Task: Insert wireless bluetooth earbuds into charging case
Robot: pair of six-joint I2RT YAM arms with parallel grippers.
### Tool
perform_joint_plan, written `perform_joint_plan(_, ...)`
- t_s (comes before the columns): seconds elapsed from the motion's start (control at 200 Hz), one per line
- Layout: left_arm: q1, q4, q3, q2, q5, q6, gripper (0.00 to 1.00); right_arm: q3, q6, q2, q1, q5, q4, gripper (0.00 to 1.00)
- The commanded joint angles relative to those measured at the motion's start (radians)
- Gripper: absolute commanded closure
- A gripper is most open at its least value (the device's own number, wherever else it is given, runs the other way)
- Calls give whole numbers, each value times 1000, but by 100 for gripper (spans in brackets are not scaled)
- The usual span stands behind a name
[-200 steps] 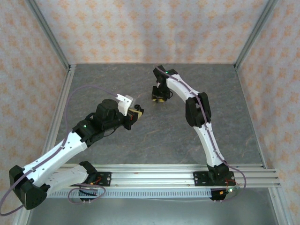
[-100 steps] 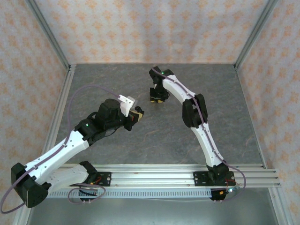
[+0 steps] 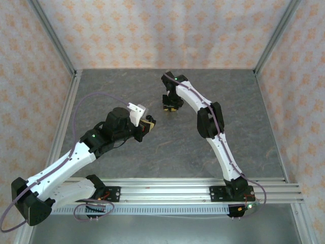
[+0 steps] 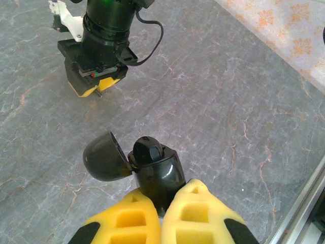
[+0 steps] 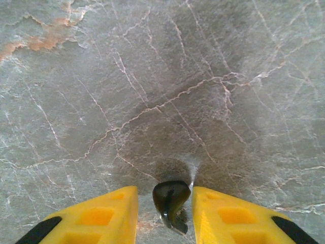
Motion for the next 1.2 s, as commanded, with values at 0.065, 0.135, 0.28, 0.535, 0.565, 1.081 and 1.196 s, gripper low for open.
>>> perform_joint_plan(0.065, 12, 25, 6, -4, 12, -19, 100, 35, -12, 42, -14, 42, 18, 68)
perform_joint_plan(0.135, 13, 29, 6, 0, 14, -20, 100, 41, -13, 46, -16, 35, 20, 72)
perform_joint_plan(0.28, 12, 41, 8, 9, 19, -27, 100, 51, -13, 46, -20, 18, 10, 79)
perform_joint_plan(0.535, 13, 56, 8, 16, 32, -36, 100, 40, -22, 5, -20, 19, -30, 82)
perform_joint_plan(0.565, 13, 59, 7, 16, 32, -34, 100, 32, -22, -8, -20, 21, -31, 83)
perform_joint_plan(1.081, 13, 142, -3, 7, 96, -16, 100, -310, 81, -408, -9, 61, 160, 86)
perform_joint_plan(1.196, 12, 176, -6, -3, 106, 0, 100, -355, 94, -510, 10, 111, 167, 86)
